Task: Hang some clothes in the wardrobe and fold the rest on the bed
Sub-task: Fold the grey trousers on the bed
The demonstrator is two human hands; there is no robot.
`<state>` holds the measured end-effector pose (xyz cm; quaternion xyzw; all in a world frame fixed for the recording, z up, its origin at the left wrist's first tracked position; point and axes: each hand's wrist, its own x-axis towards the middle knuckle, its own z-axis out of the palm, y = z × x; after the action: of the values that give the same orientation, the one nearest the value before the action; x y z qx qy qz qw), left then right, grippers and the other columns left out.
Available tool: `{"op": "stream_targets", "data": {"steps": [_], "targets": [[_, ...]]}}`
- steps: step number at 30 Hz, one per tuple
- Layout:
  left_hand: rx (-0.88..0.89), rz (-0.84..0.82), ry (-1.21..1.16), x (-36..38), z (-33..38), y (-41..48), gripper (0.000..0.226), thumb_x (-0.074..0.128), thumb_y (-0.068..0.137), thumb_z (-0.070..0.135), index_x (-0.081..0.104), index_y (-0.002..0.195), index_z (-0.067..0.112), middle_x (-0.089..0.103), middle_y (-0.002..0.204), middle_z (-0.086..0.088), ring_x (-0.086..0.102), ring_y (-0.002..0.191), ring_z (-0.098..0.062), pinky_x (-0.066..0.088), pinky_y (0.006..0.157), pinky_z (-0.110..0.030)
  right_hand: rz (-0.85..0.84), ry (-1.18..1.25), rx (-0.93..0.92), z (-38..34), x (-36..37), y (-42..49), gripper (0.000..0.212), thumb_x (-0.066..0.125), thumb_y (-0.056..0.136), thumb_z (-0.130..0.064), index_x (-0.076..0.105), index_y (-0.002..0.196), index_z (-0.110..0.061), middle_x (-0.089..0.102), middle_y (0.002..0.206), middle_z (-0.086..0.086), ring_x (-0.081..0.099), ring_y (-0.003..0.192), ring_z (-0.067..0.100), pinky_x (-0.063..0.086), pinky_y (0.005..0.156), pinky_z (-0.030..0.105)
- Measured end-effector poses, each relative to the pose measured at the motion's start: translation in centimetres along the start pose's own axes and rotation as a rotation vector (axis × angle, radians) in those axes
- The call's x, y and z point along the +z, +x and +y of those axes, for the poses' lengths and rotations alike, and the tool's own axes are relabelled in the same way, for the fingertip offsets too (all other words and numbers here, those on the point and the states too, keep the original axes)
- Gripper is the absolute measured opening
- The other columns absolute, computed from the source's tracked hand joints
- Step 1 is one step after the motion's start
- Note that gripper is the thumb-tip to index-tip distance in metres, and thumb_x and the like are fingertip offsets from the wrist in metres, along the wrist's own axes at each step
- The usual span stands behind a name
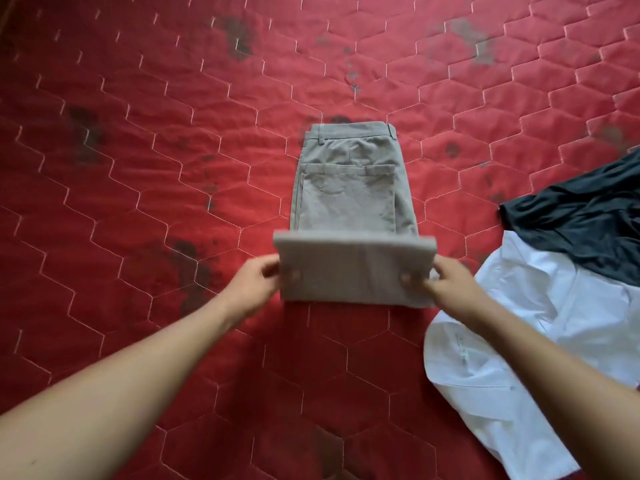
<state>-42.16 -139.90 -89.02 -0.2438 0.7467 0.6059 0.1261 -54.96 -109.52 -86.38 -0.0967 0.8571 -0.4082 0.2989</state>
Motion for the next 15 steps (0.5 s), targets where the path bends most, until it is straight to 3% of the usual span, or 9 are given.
{"op": "stream_targets", "data": {"steps": [1, 2, 5, 7, 9, 12, 15], "targets": [[-0.003, 0.048, -0.143, 0.0, 0.8, 1.5, 0.004, 0.068, 0.094, 0.011, 0.071, 0.094, 0.012, 0.071, 0.091, 0.003, 0.059, 0.089, -0.013, 0.048, 0.080, -0.029, 0.005, 0.151, 0.028, -0.7, -0.4, 1.5, 0.002, 0.075, 0.090, -0.021, 0.074, 0.090, -0.022, 0.073, 0.096, -0.004, 0.064, 0.088, 0.010, 0.053, 0.077, 0.039], [0.000, 0.111, -0.269, 0.0, 1.9, 2.9, 0.010, 0.067, 0.096, 0.016, 0.068, 0.094, 0.007, 0.067, 0.092, -0.006, 0.057, 0.088, -0.018, 0.045, 0.078, -0.034, 0.030, 0.273, 0.049, -1.3, -0.7, 3.1, 0.007, 0.073, 0.093, -0.025, 0.076, 0.091, -0.019, 0.076, 0.093, -0.004, 0.066, 0.084, 0.009, 0.055, 0.071, 0.035], [-0.004, 0.080, -0.569, -0.1, 3.0, 5.9, 0.010, 0.067, 0.093, 0.021, 0.067, 0.102, 0.017, 0.072, 0.102, -0.005, 0.067, 0.091, -0.017, 0.055, 0.075, -0.029, -0.065, 0.655, 0.158, -2.0, -1.7, 6.9, 0.015, 0.076, 0.087, -0.029, 0.079, 0.097, -0.019, 0.078, 0.098, 0.006, 0.075, 0.086, 0.020, 0.059, 0.068, 0.032], [-0.050, -0.062, -0.378, 0.1, 1.6, 5.6, 0.024, 0.067, 0.094, 0.011, 0.064, 0.116, 0.022, 0.074, 0.111, 0.002, 0.071, 0.098, -0.011, 0.057, 0.079, -0.022, -0.282, 0.705, 0.309, -0.5, -1.3, 7.5, 0.030, 0.078, 0.080, -0.024, 0.077, 0.109, -0.019, 0.076, 0.109, 0.009, 0.074, 0.098, 0.026, 0.061, 0.076, 0.037], [-0.088, -0.182, -0.048, 0.4, -1.0, 4.5, 0.032, 0.064, 0.096, 0.006, 0.062, 0.126, 0.018, 0.071, 0.117, 0.004, 0.067, 0.107, -0.009, 0.055, 0.087, -0.020, -0.450, 0.564, 0.466, 2.0, 0.0, 6.8, 0.042, 0.076, 0.081, -0.009, 0.069, 0.122, -0.012, 0.074, 0.117, 0.011, 0.071, 0.108, 0.028, 0.058, 0.090, 0.040], [-0.085, -0.217, 0.289, 0.8, -3.8, 3.1, 0.029, 0.060, 0.100, 0.017, 0.063, 0.129, 0.017, 0.068, 0.126, 0.006, 0.062, 0.118, -0.011, 0.048, 0.105, -0.031, -0.480, 0.449, 0.527, 4.5, 2.3, 4.6, 0.028, 0.065, 0.093, -0.001, 0.067, 0.120, -0.006, 0.075, 0.114, 0.011, 0.073, 0.103, 0.024, 0.060, 0.081, 0.035], [-0.154, -0.248, 0.493, 1.3, -5.4, 1.0, 0.031, 0.058, 0.100, 0.029, 0.063, 0.130, 0.021, 0.066, 0.130, 0.006, 0.060, 0.121, -0.013, 0.046, 0.106, -0.033, -0.445, 0.382, 0.558, 5.6, 4.3, 2.2, 0.022, 0.063, 0.097, -0.005, 0.068, 0.118, -0.001, 0.076, 0.111, 0.012, 0.073, 0.100, 0.024, 0.058, 0.085, 0.035]]}}
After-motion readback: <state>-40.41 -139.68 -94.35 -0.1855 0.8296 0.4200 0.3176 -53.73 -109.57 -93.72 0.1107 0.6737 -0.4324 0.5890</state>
